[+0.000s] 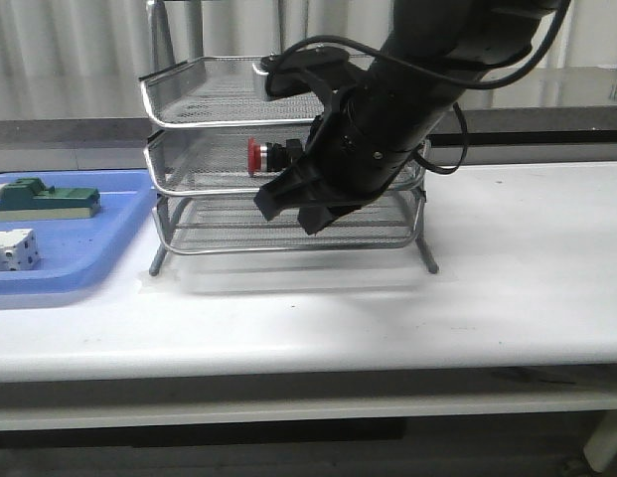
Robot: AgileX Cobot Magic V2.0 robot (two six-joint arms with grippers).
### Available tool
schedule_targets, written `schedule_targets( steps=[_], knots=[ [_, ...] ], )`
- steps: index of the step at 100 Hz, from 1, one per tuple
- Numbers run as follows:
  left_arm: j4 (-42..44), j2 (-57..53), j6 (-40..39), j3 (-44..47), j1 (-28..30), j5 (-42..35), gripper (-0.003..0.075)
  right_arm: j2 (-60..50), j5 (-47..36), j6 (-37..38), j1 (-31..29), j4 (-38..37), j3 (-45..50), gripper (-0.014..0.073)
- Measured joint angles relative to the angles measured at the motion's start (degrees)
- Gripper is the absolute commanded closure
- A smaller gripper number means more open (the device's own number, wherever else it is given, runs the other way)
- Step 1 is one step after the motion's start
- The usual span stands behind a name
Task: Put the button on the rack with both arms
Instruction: 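Push the tray back into the rack with the right gripper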
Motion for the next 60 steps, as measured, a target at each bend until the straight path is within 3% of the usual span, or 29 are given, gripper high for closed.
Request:
schedule_targets(
  steps=[60],
  knots=[
    [0.0, 0.0, 0.0, 0.0, 0.0, 0.0, 0.0741, -5.84, 18.12, 2.97, -1.14, 3.53, -0.17, 0.065]
  ],
)
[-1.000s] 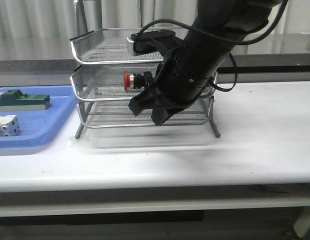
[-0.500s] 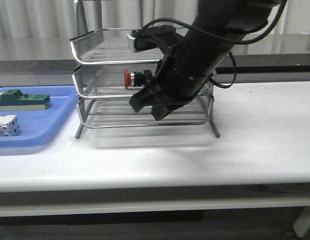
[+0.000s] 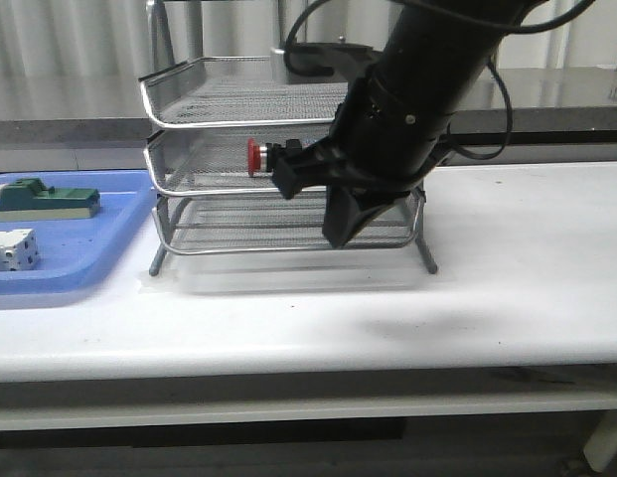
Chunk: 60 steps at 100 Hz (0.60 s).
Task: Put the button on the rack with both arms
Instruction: 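Push the tray back into the rack with the right gripper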
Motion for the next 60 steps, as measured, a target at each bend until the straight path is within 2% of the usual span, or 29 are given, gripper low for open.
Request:
schedule_targets(
  steps=[25, 60],
  knots=[
    [0.0, 0.0, 0.0, 0.0, 0.0, 0.0, 0.0741, -7.65, 1.65, 2.11, -7.26, -0.06, 2.76, 0.065],
    [0.0, 0.0, 0.0, 0.0, 0.0, 0.0, 0.0741, -23.91, -0.46, 2.43, -19.64, -0.49, 12.51, 0.065]
  ],
)
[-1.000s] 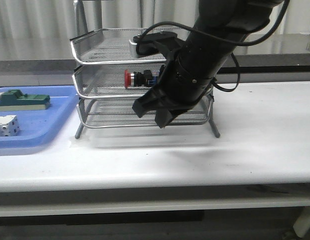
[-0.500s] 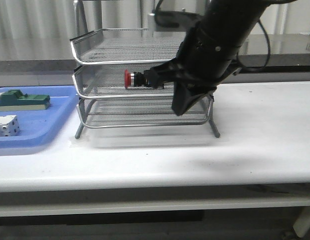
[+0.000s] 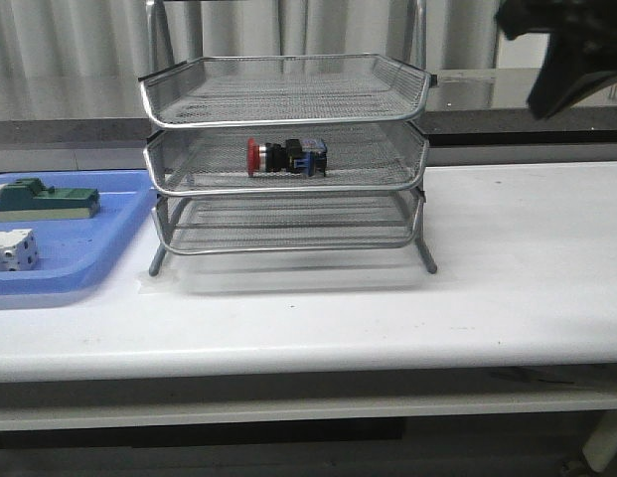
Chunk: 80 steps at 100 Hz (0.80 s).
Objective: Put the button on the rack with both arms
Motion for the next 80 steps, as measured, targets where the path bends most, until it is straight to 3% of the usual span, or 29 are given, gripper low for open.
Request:
schedule_targets(
  steps=[39, 80],
  knots=[
    [0.0, 0.0, 0.0, 0.0, 0.0, 0.0, 0.0741, -20.24, -11.22, 0.0, -3.43, -0.22, 15.37, 0.065],
    [0.0, 0.0, 0.0, 0.0, 0.0, 0.0, 0.0741, -44.45, -15.54, 0.0, -3.43, -0.5, 29.62, 0.065]
  ],
)
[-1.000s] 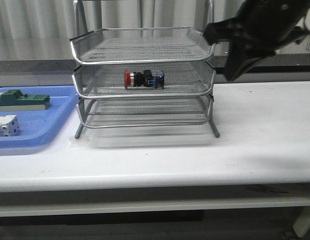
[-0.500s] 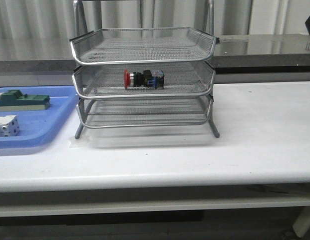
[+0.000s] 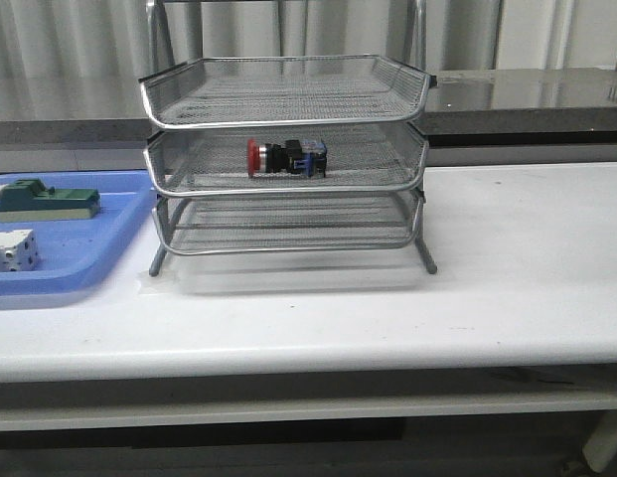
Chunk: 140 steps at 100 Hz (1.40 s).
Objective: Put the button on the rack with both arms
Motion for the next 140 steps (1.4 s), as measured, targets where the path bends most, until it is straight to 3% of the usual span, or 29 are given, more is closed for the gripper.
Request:
schedule_targets(
  steps=[29, 104, 127, 140],
  knots=[
    [0.0, 0.0, 0.0, 0.0, 0.0, 0.0, 0.0741, -11.02, 1.68, 0.0, 0.0, -0.42, 1.16, 0.065],
    [0.0, 0.0, 0.0, 0.0, 0.0, 0.0, 0.0741, -11.73, 2.09, 0.0, 0.0, -0.5, 1.95, 0.065],
    [0.0, 0.0, 0.0, 0.0, 0.0, 0.0, 0.0741, -17.4, 2.09, 0.25, -0.6, -1.22, 5.77, 0.065],
    [0.0, 0.0, 0.0, 0.0, 0.0, 0.0, 0.0741, -22.75, 2.09, 4.89, -3.17, -4.11, 10.44, 0.065]
  ],
)
